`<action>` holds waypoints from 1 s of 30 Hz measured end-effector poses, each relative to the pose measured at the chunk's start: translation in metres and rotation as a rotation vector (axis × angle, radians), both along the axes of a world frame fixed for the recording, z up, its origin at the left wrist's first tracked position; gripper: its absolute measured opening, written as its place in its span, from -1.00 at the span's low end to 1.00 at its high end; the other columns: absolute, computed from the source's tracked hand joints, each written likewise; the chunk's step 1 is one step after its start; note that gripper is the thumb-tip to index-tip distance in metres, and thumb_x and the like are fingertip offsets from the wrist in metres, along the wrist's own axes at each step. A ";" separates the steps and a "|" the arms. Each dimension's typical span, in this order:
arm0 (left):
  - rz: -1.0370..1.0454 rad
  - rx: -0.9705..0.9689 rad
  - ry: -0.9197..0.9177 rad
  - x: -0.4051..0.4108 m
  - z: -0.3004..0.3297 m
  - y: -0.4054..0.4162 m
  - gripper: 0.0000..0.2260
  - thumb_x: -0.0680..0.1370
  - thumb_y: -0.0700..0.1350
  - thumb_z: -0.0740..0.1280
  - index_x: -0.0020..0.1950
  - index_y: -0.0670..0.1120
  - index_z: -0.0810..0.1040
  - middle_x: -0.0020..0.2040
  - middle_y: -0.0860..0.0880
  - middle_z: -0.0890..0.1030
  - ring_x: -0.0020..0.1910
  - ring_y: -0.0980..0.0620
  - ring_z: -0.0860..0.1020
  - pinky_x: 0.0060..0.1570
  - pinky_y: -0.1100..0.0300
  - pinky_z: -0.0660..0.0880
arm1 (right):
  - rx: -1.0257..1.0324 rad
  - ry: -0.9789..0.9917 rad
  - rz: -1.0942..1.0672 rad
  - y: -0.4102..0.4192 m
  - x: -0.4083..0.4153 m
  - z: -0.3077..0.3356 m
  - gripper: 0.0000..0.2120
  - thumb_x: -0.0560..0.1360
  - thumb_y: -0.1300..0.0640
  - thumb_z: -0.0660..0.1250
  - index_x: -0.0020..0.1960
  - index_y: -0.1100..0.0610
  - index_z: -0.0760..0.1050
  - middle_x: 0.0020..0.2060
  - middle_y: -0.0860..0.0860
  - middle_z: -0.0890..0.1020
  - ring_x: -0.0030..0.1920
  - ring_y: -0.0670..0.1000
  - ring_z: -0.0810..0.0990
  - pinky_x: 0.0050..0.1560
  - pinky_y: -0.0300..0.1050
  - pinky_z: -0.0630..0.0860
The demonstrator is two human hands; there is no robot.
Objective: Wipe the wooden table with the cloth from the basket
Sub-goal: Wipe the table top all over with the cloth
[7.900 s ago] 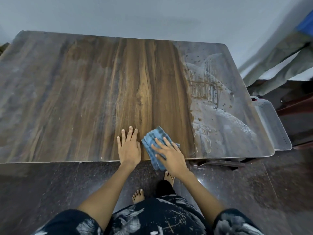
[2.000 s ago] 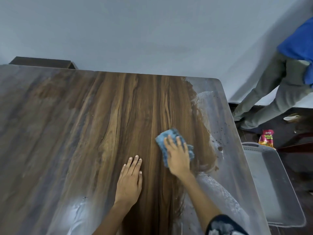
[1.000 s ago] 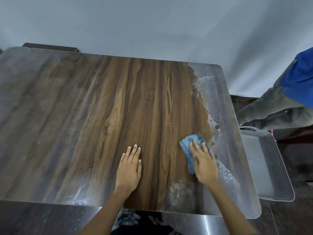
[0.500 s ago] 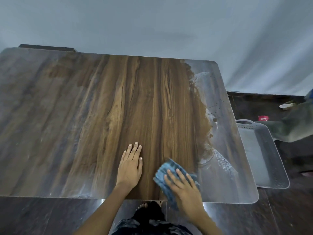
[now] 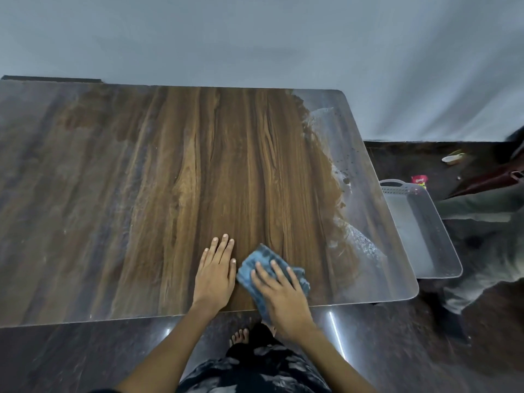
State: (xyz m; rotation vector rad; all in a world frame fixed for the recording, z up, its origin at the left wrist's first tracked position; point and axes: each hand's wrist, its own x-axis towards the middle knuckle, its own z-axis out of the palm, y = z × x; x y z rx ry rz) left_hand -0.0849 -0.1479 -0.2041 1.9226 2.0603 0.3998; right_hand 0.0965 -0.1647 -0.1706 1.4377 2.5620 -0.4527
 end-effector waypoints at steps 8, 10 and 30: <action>0.184 -0.075 -0.113 0.032 0.016 0.013 -0.55 0.59 -0.13 0.08 0.49 -0.04 0.15 0.52 0.03 0.08 0.51 -0.01 -0.06 0.44 -0.04 -0.17 | -0.067 0.137 -0.231 -0.009 0.109 -0.003 -0.61 0.61 -0.17 -0.14 0.43 -0.33 0.04 0.40 -0.28 0.23 0.47 -0.15 0.06 0.44 -0.21 -0.08; 0.158 -0.093 -0.114 0.038 0.020 0.019 -0.54 0.60 -0.12 0.08 0.50 -0.03 0.12 0.53 0.04 0.05 0.51 -0.01 -0.10 0.42 -0.09 -0.22 | -0.020 0.168 -0.327 0.014 0.122 -0.002 -0.56 0.57 -0.21 -0.19 0.43 -0.26 0.06 0.42 -0.28 0.14 0.49 -0.12 -0.04 0.45 -0.22 -0.16; 0.144 -0.136 -0.080 0.141 0.030 0.167 -0.56 0.62 -0.02 0.05 0.50 0.06 0.08 0.53 0.06 -0.01 0.50 -0.03 -0.16 0.41 -0.12 -0.23 | 0.063 0.167 -0.337 0.214 0.111 0.003 -0.57 0.65 0.04 -0.05 0.50 -0.12 0.02 0.50 -0.19 0.04 0.51 -0.06 -0.12 0.44 -0.13 -0.24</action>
